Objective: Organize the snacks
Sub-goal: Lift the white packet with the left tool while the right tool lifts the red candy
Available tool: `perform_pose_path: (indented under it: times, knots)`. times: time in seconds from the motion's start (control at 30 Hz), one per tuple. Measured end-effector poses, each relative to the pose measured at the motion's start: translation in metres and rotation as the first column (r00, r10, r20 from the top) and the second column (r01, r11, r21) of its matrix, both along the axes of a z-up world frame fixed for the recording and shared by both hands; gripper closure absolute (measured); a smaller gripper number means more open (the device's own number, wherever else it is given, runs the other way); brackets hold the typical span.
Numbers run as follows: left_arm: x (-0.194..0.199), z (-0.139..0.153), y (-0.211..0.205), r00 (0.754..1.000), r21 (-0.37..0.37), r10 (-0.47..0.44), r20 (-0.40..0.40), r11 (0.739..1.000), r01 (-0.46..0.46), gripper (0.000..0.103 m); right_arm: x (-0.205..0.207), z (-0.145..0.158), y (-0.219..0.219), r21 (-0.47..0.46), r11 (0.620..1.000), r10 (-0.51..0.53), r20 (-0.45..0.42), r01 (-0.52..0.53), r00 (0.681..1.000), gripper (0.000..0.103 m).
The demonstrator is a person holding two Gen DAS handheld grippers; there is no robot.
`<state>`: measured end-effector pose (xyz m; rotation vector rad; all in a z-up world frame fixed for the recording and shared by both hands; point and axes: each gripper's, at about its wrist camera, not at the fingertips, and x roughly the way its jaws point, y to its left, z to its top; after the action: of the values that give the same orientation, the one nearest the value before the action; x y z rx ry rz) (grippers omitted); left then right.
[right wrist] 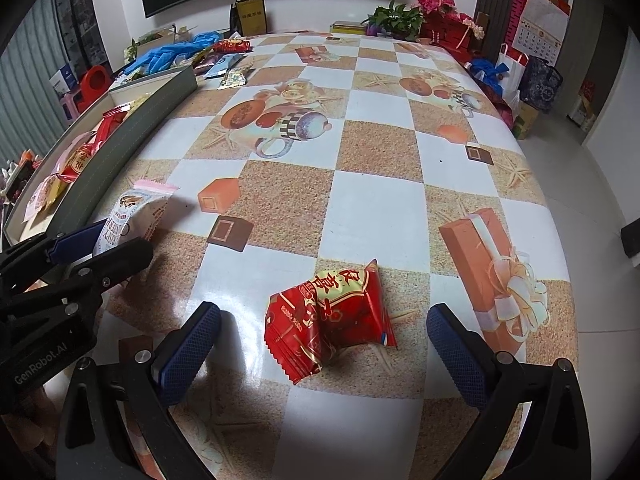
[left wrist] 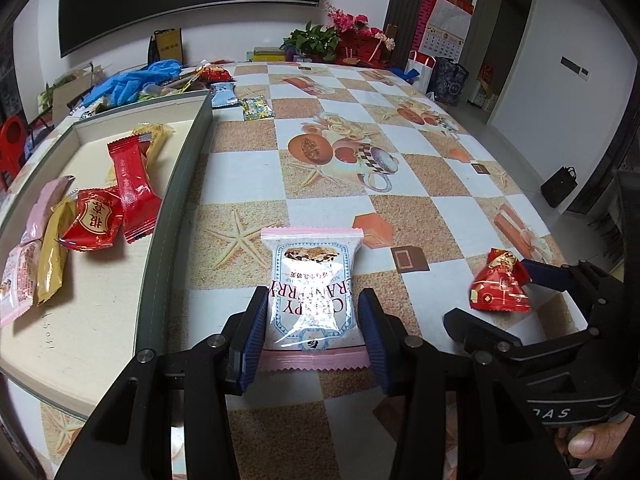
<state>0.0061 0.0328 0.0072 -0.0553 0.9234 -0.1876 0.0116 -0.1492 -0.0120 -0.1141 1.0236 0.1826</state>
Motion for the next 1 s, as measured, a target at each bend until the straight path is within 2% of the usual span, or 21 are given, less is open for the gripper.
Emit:
perform_pose_path:
  times: [0.1,0.17,0.27,0.3,0.33,0.37,0.77,1.0]
  knots:
    - [0.0,0.0,-0.003,1.0,0.021,-0.001,-0.001,1.0,0.001,0.055,-0.001,0.001,0.0,0.001,1.0,0.0,0.014,0.0,1.0,0.003]
    - [0.001,0.0,-0.009,1.0,0.045,-0.002,-0.001,0.999,0.002,0.055,-0.002,0.004,0.0,0.004,1.0,0.003,0.027,-0.004,1.0,0.014]
    - [0.002,-0.001,-0.007,1.0,0.045,0.003,-0.002,0.999,-0.003,0.056,-0.003,0.007,0.001,0.006,1.0,0.013,0.04,-0.013,0.999,0.038]
    - [0.002,-0.001,-0.007,1.0,0.045,0.005,-0.002,0.999,-0.005,0.057,-0.003,0.007,0.001,0.008,1.0,0.017,0.044,-0.017,0.999,0.041]
    - [0.002,-0.001,-0.007,1.0,0.048,0.005,-0.003,0.999,-0.005,0.057,-0.004,0.008,0.0,0.009,1.0,0.019,0.048,-0.019,0.999,0.05]
    - [0.001,-0.001,-0.006,1.0,0.052,0.004,-0.004,0.999,-0.004,0.057,-0.005,0.008,0.0,0.015,1.0,0.021,0.048,-0.022,0.999,0.053]
    - [-0.011,0.013,-0.012,1.0,0.094,-0.011,0.017,0.996,0.009,0.061,-0.014,0.022,-0.009,0.091,0.996,0.018,0.068,-0.024,0.998,0.055]
    - [-0.014,0.028,-0.005,0.999,0.08,0.0,0.038,0.997,-0.003,0.061,-0.015,0.035,-0.011,0.102,0.994,0.017,0.081,-0.025,0.997,0.054]
